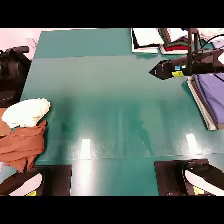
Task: Fold the shirts.
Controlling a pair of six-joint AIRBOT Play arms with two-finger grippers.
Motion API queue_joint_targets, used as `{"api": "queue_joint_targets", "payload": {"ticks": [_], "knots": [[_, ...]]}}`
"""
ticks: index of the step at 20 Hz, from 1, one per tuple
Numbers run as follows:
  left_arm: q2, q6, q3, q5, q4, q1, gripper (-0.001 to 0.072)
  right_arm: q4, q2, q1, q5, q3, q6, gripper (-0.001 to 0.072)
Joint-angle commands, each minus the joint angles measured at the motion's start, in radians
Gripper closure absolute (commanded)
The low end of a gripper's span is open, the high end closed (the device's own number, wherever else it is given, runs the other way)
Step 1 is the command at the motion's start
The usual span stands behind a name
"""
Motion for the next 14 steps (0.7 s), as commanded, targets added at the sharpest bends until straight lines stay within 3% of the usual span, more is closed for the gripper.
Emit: {"api": "queue_joint_targets", "payload": {"ticks": [1, 5, 11, 12, 13, 14], "knots": [[0.008, -0.013, -0.278, 0.098, 0.034, 0.111, -0.0005, 0.024, 0.000, 0.000, 0.004, 0.000, 0.000, 0.0692], [0.008, -0.042, -0.492, 0.278, 0.034, 0.163, -0.0005, 0.024, 0.000, 0.000, 0.000, 0.000, 0.000, 0.0692], [0.008, -0.045, -0.528, 0.390, -0.020, 0.175, -0.0002, 0.023, 0.000, 0.000, 0.002, 0.000, 0.000, 0.0691], [0.008, -0.045, -0.528, 0.409, -0.048, 0.175, 0.0132, 0.024, 0.000, 0.000, 0.006, 0.000, 0.000, 0.0691], [0.008, -0.045, -0.528, 0.418, -0.066, 0.175, 0.0412, 0.023, 0.000, 0.000, 0.014, 0.000, 0.000, 0.0691], [0.008, -0.045, -0.527, 0.423, -0.076, 0.175, 0.0636, 0.023, 0.000, 0.000, 0.024, 0.000, 0.000, 0.0691]]}}
